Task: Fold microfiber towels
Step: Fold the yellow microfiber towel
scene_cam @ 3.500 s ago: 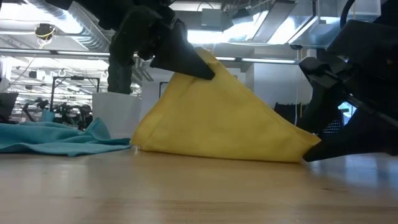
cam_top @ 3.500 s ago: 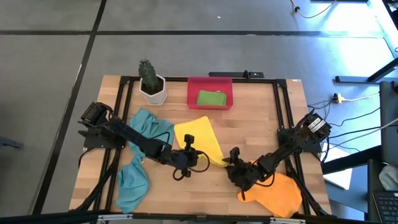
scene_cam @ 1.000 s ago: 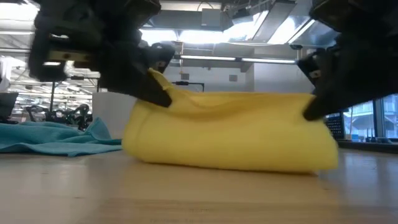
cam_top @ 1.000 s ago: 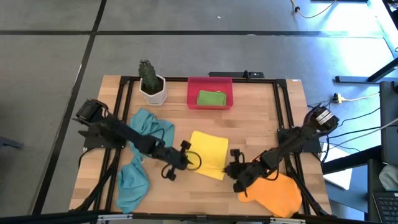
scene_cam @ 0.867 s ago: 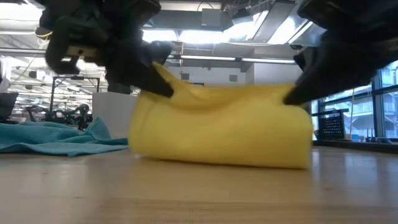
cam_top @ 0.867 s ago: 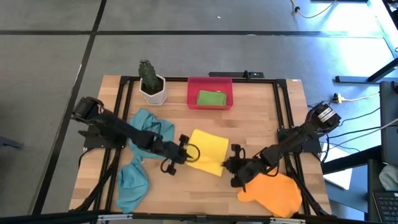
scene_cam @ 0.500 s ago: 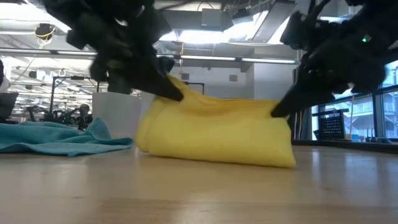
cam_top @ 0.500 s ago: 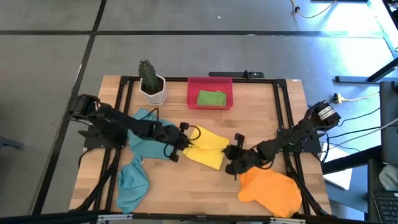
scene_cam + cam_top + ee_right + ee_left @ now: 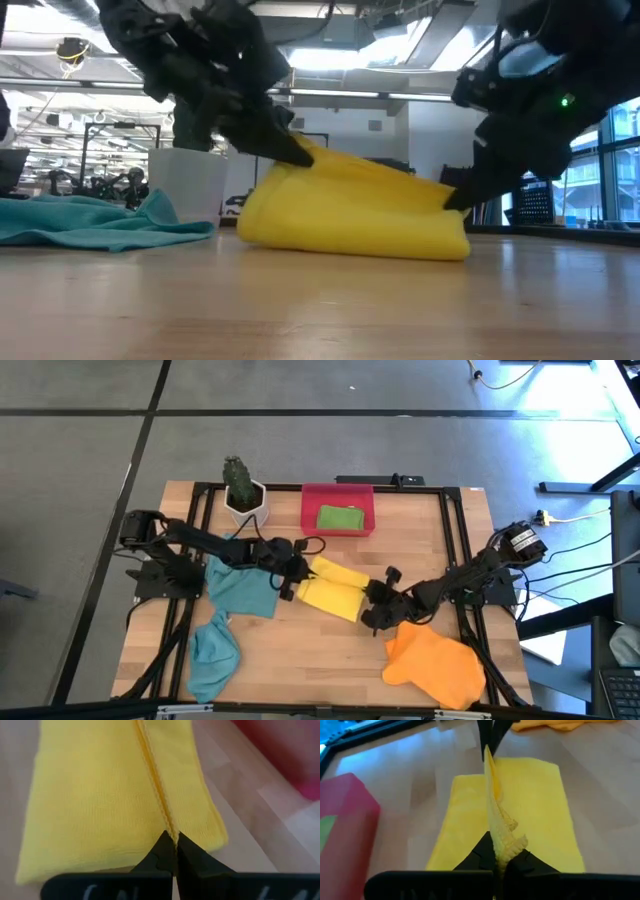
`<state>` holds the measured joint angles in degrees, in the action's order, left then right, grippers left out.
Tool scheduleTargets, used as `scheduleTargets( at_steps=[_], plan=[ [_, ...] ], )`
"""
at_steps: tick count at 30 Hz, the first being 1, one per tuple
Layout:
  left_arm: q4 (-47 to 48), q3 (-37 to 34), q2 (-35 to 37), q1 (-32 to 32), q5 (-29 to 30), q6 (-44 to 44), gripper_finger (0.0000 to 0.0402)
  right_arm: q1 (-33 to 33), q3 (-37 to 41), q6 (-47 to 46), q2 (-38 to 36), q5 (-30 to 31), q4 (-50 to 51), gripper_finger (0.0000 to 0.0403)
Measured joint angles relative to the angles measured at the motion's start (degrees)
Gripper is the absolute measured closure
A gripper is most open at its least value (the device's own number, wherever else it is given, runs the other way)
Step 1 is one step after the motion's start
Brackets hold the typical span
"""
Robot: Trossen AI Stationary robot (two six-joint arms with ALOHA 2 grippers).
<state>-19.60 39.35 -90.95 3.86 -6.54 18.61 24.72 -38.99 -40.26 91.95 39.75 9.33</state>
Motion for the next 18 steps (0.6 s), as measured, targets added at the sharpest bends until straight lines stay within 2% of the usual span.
scheduleTargets(
  at_steps=[9,18],
  plan=[
    [-5.7,-0.1,-6.4,4.4,-0.5,-0.1,0.0401,-4.4,2.7,0.0,0.0,-0.4,-2.8,0.0400],
    [-6.6,0.0,-7.0,6.9,0.4,-2.0,0.0401,-8.4,5.5,3.2,0.0,-0.4,-9.9,0.0396]
  ],
)
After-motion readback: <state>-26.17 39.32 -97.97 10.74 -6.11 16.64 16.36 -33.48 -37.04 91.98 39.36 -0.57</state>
